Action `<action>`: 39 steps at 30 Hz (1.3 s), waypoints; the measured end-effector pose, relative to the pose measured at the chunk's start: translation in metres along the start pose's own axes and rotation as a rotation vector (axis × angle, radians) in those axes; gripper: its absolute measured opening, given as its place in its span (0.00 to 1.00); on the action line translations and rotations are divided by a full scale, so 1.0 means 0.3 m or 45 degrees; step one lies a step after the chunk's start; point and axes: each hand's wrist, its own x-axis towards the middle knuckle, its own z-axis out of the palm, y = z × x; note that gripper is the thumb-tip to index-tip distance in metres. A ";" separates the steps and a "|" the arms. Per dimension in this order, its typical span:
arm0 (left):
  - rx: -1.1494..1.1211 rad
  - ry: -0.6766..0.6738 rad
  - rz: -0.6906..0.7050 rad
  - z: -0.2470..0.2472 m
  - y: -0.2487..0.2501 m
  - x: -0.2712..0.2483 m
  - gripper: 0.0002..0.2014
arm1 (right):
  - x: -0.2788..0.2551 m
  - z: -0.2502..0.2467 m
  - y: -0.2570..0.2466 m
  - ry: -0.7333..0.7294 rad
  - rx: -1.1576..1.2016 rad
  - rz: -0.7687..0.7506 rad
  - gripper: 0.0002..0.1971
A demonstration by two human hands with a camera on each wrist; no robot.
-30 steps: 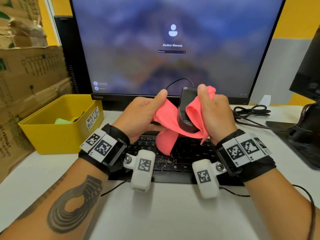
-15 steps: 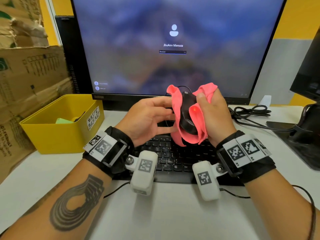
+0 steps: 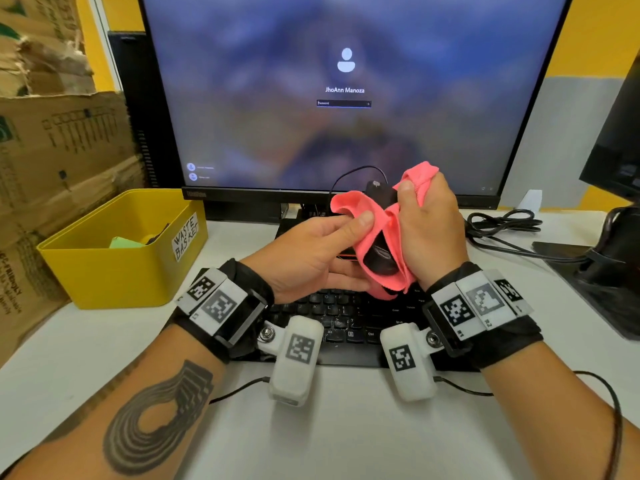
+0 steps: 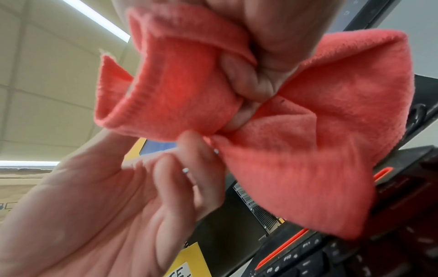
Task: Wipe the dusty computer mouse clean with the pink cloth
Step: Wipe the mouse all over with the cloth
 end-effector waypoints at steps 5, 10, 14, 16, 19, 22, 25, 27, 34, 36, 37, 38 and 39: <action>0.037 0.106 0.048 -0.018 -0.005 0.017 0.18 | -0.007 0.013 0.000 -0.124 -0.013 -0.039 0.11; 0.205 0.280 0.163 -0.046 -0.026 0.047 0.15 | -0.013 0.010 -0.021 -0.291 0.211 0.037 0.12; 0.318 0.476 0.305 -0.089 -0.014 0.060 0.29 | -0.006 -0.023 -0.035 -0.488 0.747 0.332 0.18; 0.357 0.560 0.336 -0.104 -0.006 0.058 0.35 | 0.002 -0.045 -0.036 -0.581 0.814 0.382 0.23; 0.508 0.704 0.379 -0.110 -0.004 0.053 0.37 | 0.006 -0.065 -0.038 -0.664 0.847 0.371 0.29; 0.696 0.809 0.430 -0.108 -0.002 0.049 0.31 | -0.013 -0.060 -0.035 -0.734 0.794 0.287 0.31; 0.800 0.812 0.482 -0.112 -0.002 0.042 0.35 | -0.029 -0.046 -0.027 -0.695 0.742 0.232 0.33; 0.807 0.813 0.515 -0.119 -0.007 0.043 0.33 | -0.030 -0.039 -0.019 -0.646 0.726 0.240 0.34; 0.520 0.708 0.431 -0.124 -0.017 0.047 0.17 | -0.018 -0.044 -0.002 -0.593 0.778 0.265 0.34; 0.461 0.679 0.412 -0.116 -0.016 0.047 0.11 | -0.014 -0.048 0.000 -0.606 0.806 0.285 0.35; 0.442 0.656 0.408 -0.112 -0.016 0.045 0.09 | -0.013 -0.050 -0.001 -0.622 0.819 0.298 0.35; 0.420 0.631 0.402 -0.107 -0.017 0.043 0.07 | -0.012 -0.053 -0.002 -0.643 0.828 0.311 0.35; 0.399 0.602 0.395 -0.104 -0.017 0.040 0.06 | -0.012 -0.056 -0.003 -0.669 0.835 0.322 0.35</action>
